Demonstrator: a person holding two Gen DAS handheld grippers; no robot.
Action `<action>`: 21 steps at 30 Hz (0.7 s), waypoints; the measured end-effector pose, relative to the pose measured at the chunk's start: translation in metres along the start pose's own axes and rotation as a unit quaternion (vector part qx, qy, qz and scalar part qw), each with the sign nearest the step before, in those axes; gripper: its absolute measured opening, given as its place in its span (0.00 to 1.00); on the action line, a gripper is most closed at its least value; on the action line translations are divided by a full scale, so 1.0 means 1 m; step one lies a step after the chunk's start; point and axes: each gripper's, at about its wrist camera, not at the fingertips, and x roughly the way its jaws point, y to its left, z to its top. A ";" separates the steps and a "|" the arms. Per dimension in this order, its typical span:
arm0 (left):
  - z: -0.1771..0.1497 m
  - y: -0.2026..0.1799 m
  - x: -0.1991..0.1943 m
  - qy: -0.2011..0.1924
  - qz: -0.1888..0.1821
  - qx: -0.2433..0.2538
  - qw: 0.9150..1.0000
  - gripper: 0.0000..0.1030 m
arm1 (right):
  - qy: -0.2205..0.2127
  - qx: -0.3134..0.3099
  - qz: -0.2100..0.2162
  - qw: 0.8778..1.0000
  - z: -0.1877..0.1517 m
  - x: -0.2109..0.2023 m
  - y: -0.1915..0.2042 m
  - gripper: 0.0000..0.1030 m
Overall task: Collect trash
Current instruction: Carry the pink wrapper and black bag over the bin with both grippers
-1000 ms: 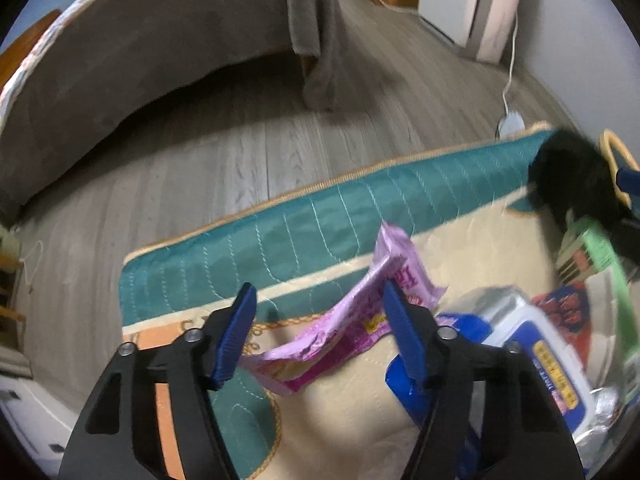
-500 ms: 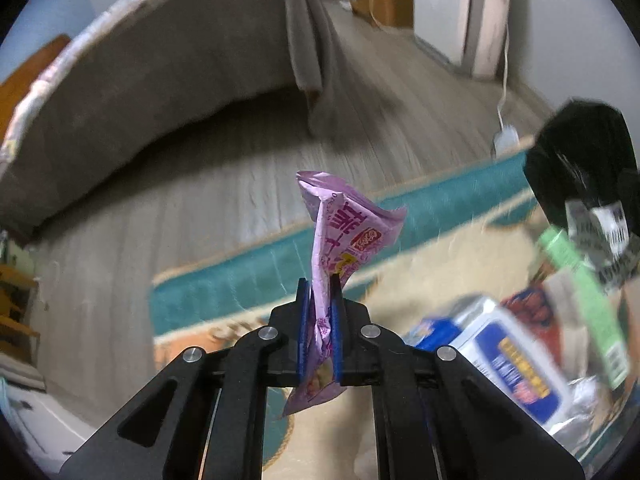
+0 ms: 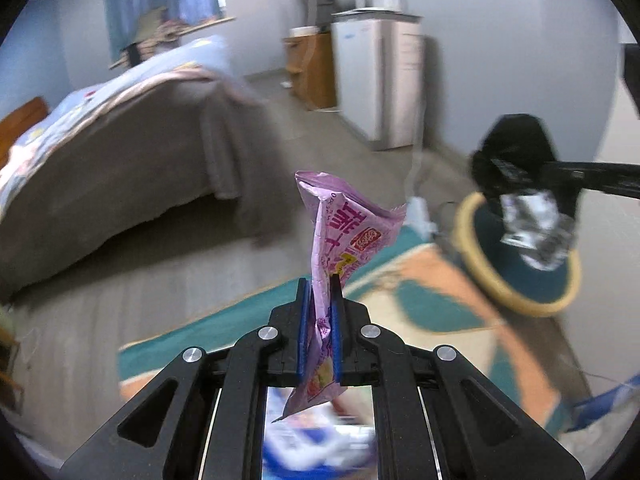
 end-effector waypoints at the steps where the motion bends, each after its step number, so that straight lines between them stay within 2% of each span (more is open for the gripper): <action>1: 0.001 -0.014 -0.002 0.001 -0.014 0.001 1.000 0.10 | -0.003 0.004 -0.011 1.000 -0.001 -0.003 -0.009 0.07; 6: 0.006 -0.076 0.000 0.008 -0.060 0.007 0.998 0.10 | -0.012 0.030 -0.053 0.998 -0.005 -0.010 -0.042 0.07; 11: 0.016 -0.129 0.031 0.040 -0.090 0.014 0.995 0.10 | 0.003 0.039 -0.094 0.995 -0.011 -0.003 -0.068 0.07; 16: 0.028 -0.161 0.072 0.086 -0.108 -0.002 0.990 0.10 | 0.023 0.074 -0.102 0.992 -0.016 0.007 -0.100 0.08; 21: 0.050 -0.177 0.091 0.075 -0.118 -0.012 0.990 0.11 | 0.021 0.099 -0.098 0.990 -0.017 0.006 -0.111 0.08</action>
